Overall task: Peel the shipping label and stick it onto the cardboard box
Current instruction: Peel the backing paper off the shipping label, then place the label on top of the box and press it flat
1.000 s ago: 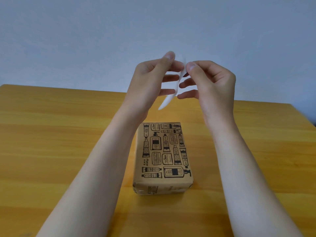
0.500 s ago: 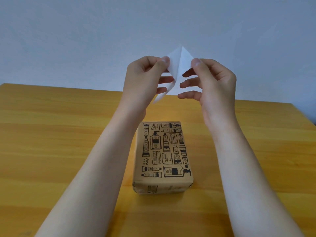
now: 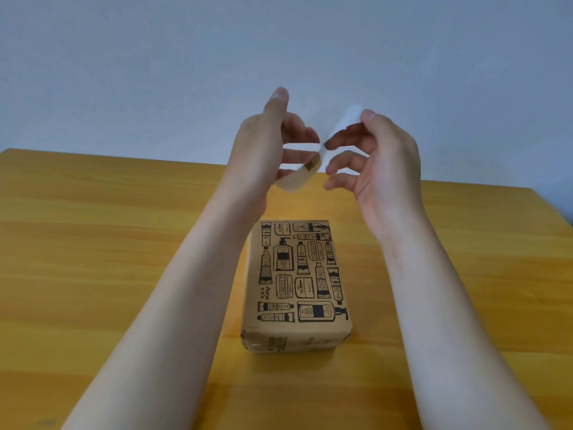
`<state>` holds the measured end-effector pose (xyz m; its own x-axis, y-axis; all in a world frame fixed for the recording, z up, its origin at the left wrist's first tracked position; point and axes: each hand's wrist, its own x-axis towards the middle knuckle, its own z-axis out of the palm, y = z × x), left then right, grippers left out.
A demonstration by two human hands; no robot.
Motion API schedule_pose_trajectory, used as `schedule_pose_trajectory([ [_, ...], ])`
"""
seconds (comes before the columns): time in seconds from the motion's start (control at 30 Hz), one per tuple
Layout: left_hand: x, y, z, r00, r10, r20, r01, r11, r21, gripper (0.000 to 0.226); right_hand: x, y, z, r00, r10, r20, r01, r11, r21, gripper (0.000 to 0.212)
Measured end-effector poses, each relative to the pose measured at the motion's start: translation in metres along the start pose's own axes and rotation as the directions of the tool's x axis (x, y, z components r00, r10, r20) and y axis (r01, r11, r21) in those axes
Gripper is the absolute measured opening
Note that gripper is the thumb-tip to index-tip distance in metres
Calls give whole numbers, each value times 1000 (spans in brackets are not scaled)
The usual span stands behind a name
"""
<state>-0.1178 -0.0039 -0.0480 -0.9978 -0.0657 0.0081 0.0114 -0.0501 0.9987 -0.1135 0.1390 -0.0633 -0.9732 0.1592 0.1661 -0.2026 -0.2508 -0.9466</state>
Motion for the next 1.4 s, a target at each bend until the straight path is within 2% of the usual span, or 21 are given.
schedule_pose_trajectory([
  [0.07, -2, 3, 3, 999, -2, 39, 0, 999, 46, 52, -1, 0, 1, 1000, -8, 7, 8, 1000, -7, 36],
  [0.17, -3, 3, 6, 998, 55, 20, -57, 993, 103, 33, -2, 0, 2, 999, -23, 24, 23, 999, -26, 37],
  [0.3, 1, -2, 3, 991, 114, -70, -116, 993, -20, 23, -3, -2, 4, 1000, -14, 20, 15, 999, -28, 34],
  [0.4, 4, -4, -1, 980, 119, -159, -138, 984, -111, 20, -3, -4, 2, 999, 38, -18, -36, 997, 74, 28],
  [0.57, 10, -6, -7, 963, 21, -267, -115, 932, -343, 14, -4, -3, 1, 988, 149, -46, -130, 948, 292, 23],
  [0.73, 13, -9, -12, 938, -74, -338, -109, 864, -491, 12, -1, -1, -4, 975, 197, -105, -128, 877, 463, 21],
  [0.93, 15, -7, -17, 896, -127, -426, -156, 808, -568, 20, 0, 1, -4, 965, 199, -171, -85, 853, 514, 20],
  [1.17, 20, -7, -27, 806, -170, -568, -253, 767, -589, 18, 2, 4, -4, 955, 215, -202, -69, 828, 556, 18],
  [1.27, 24, -8, -33, 729, -170, -664, -295, 796, -528, 11, 2, 5, -4, 955, 221, -196, -76, 824, 562, 15],
  [1.33, 27, -7, -36, 666, -144, -732, -321, 830, -455, 16, 2, 6, -4, 956, 221, -192, -80, 827, 556, 15],
  [1.4, 27, -6, -35, 640, -97, -763, -315, 872, -375, 25, 2, 6, -4, 957, 217, -193, -80, 836, 543, 16],
])
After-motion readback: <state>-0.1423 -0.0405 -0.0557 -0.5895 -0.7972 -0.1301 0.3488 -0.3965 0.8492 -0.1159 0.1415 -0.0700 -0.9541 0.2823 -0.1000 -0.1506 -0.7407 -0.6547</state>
